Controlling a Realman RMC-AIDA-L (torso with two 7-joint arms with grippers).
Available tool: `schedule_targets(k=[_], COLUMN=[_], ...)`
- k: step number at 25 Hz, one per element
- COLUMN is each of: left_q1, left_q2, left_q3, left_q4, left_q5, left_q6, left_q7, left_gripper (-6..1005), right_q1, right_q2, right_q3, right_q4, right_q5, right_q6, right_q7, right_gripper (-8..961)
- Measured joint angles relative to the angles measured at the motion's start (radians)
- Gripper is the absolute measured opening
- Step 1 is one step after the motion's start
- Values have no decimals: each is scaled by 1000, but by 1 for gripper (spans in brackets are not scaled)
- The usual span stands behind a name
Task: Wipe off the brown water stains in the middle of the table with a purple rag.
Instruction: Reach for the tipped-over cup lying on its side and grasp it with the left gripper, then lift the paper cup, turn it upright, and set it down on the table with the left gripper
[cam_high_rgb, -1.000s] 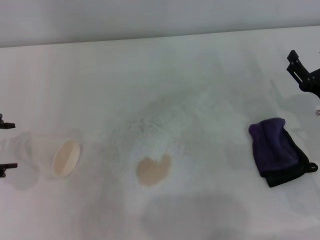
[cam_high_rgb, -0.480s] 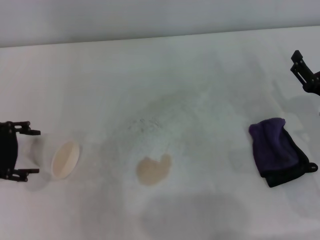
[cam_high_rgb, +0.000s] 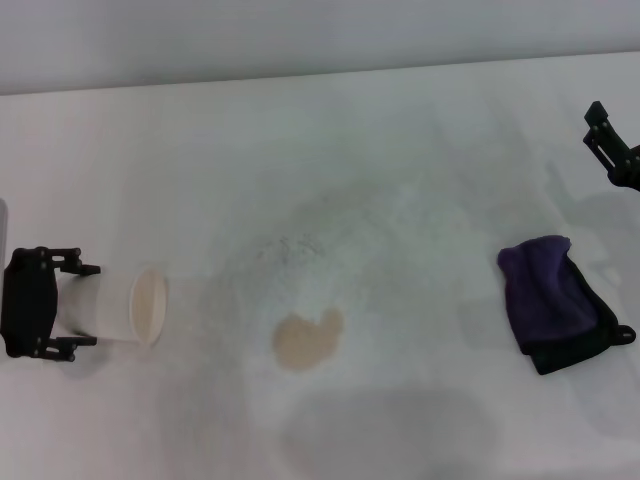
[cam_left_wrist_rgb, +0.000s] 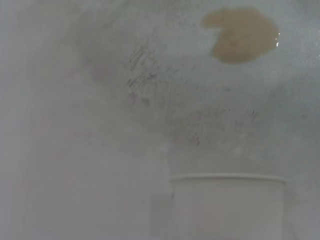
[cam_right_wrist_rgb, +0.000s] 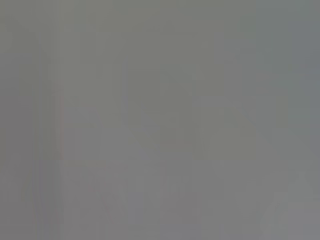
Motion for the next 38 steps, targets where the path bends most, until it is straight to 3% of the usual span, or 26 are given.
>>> schedule_targets(k=[4, 7, 13, 21, 30, 38], left_q1=[-7, -3, 9, -12, -43, 7], left_q2=[1, 1, 0, 1, -4, -6], left_q3=[-4, -11, -77, -125, -136, -131], left_q4=[-18, -15, -32, -295, -609, -787], left_q5=[-7, -70, -290, -651, -873, -1047], left_q6=[-7, -2, 13, -32, -89, -86], left_q7=[2, 2, -3, 12, 75, 204], left_gripper=[813, 708, 684, 686, 682, 679], right_q1=[2, 4, 5, 3, -12, -22], right_q2=[0, -1, -4, -9, -10, -11], right_q3=[0, 0, -2, -30, -81, -122], right_q4=[0, 0, -9, -59, -91, -103], right_q5=[0, 0, -8, -12, -12, -12], right_q6=[0, -1, -7, -42, -51, -51], right_q7=[0, 0, 1, 1, -6, -10], right_gripper=[876, 876, 876, 876, 877, 877])
